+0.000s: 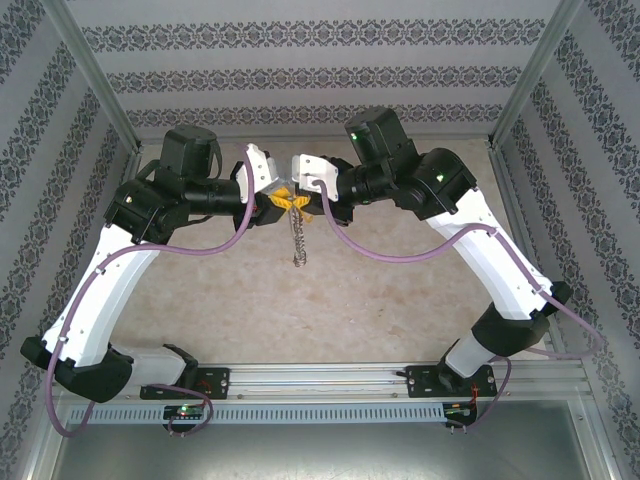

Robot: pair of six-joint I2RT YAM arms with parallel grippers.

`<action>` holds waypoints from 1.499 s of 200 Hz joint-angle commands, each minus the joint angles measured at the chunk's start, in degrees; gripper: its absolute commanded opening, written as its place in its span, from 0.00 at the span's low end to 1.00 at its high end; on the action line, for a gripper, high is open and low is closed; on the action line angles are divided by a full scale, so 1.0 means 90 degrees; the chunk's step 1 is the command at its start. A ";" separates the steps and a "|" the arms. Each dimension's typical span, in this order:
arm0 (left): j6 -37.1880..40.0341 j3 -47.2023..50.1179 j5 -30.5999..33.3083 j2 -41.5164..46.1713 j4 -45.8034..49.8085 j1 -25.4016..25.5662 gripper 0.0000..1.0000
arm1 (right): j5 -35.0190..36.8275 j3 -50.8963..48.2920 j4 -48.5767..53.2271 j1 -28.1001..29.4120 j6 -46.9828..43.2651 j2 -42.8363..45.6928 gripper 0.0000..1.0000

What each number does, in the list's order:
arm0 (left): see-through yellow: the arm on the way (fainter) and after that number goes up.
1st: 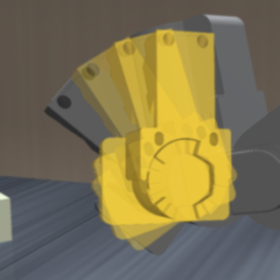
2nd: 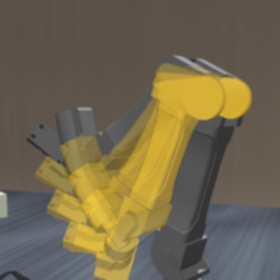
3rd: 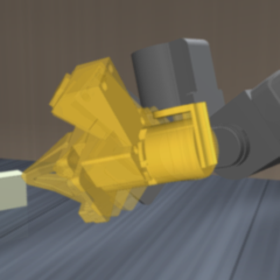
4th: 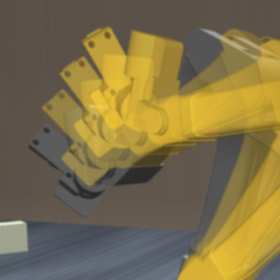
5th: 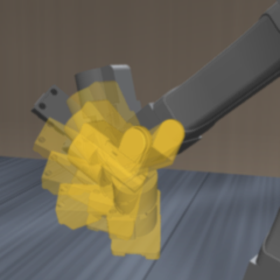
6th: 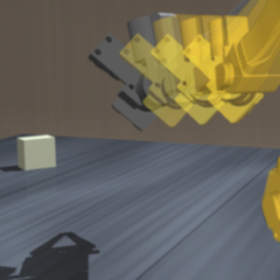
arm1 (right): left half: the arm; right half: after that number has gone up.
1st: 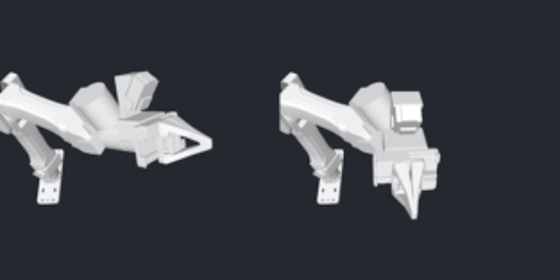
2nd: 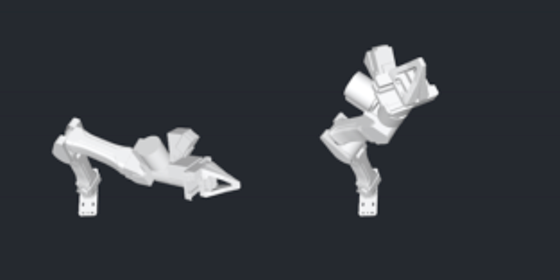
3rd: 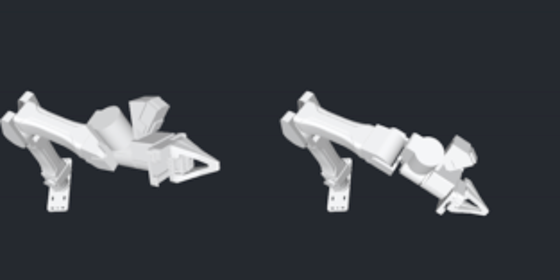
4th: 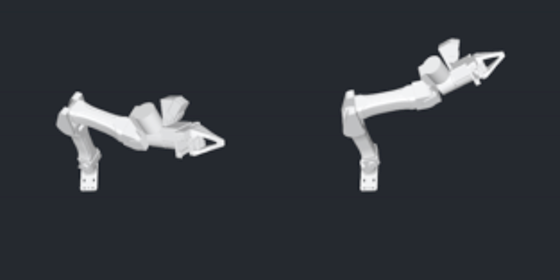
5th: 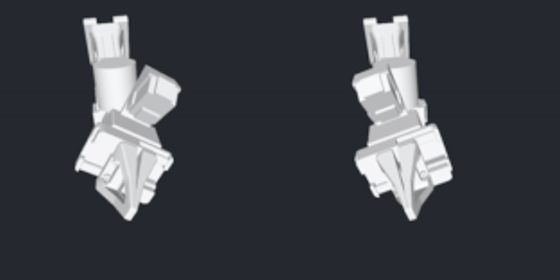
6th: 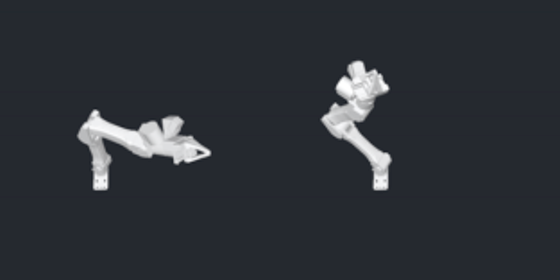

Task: Put the keys on the keyring

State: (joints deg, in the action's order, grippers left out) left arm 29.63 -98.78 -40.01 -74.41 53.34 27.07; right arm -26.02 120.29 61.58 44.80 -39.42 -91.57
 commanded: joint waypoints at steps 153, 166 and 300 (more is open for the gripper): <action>-0.1472 0.0054 -0.1927 0.0443 -0.1707 -0.0347 0.00 | -0.0721 -0.1018 -0.1606 -0.0198 0.1222 0.0821 0.17; -0.1734 0.0053 -0.2251 0.0433 -0.1942 -0.0432 0.00 | -0.0819 -0.1140 -0.1792 -0.0255 0.1391 0.0904 0.16; -0.2382 0.0243 -0.2878 0.0379 -0.2512 -0.0497 0.00 | -0.1357 -0.1489 -0.2740 -0.0510 0.2094 0.1112 0.00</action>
State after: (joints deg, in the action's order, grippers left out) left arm 8.49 -96.55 -61.49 -72.03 33.36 22.37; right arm -37.63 108.22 39.77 40.60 -22.09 -80.88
